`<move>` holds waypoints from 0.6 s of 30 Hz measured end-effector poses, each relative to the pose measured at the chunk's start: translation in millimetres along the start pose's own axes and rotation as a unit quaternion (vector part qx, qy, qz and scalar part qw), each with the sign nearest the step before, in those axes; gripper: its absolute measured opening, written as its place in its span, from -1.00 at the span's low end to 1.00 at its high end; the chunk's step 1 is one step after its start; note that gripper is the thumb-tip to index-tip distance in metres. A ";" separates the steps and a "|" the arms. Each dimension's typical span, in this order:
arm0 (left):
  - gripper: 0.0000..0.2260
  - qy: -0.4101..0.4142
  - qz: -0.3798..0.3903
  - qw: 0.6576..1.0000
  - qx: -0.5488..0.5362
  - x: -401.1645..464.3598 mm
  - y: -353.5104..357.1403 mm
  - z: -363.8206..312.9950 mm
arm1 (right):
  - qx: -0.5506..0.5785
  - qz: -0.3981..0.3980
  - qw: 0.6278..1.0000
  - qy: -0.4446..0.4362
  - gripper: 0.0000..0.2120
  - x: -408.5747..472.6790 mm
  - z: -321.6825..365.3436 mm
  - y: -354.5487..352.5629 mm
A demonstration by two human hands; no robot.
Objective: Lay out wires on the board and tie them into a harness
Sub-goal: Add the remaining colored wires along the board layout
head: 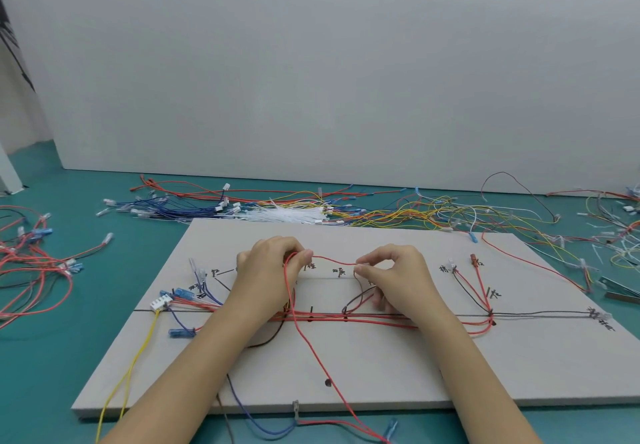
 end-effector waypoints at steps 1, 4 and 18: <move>-0.77 -0.002 0.000 1.000 -0.006 -0.2 -0.3 -0.2 | -0.005 -0.005 1.000 -0.002 -0.98 1.0 -0.3 0.0; -0.79 0.001 0.015 0.999 -0.043 -2.8 3.8 -3.2 | -0.025 -0.025 0.999 0.002 -0.99 3.9 -4.4 -1.6; -0.89 0.124 0.165 0.978 -0.042 -15.6 26.4 -23.8 | 0.074 -0.004 0.997 0.034 -0.97 6.9 -4.3 -2.1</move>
Point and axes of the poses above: each hand's wrist, its own x-axis towards the middle knuckle, its own y-axis out of the palm, z = x × y, the point moved 3 cm from there along x, towards the middle knuckle, and after that the axes turned 12 degrees about y, right-handed, at the moved point
